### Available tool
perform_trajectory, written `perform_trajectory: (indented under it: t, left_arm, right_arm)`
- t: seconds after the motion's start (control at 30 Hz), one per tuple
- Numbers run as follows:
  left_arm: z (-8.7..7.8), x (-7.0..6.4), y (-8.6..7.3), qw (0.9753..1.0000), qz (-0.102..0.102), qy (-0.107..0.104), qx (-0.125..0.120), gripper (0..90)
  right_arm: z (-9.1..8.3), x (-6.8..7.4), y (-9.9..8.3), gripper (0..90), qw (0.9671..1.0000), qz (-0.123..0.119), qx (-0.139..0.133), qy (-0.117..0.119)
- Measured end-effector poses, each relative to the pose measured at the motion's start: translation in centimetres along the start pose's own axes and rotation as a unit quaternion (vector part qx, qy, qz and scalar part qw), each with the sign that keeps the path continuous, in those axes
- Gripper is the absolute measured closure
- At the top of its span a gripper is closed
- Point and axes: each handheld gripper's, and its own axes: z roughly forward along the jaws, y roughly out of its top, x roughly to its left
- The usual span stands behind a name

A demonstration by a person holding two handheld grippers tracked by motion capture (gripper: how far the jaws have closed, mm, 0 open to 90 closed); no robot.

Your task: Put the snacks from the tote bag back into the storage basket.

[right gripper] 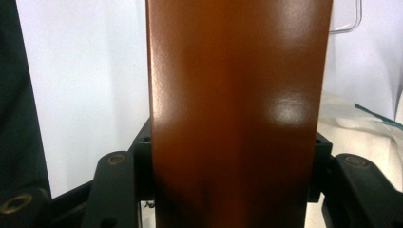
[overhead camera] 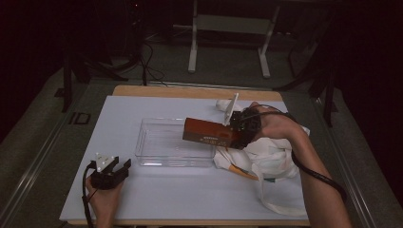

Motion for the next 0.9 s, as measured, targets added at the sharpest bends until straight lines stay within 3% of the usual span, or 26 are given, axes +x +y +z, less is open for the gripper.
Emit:
perform_trajectory:
  t: [0.9]
  left_arm:
    - [0.0, 0.1, 0.0, 1.0000, -0.003, -0.001, 0.000, 50.8]
  right_arm:
    - [1.3, 0.1, 2.5, 43.4, 0.9998, -0.015, 0.014, 0.007]
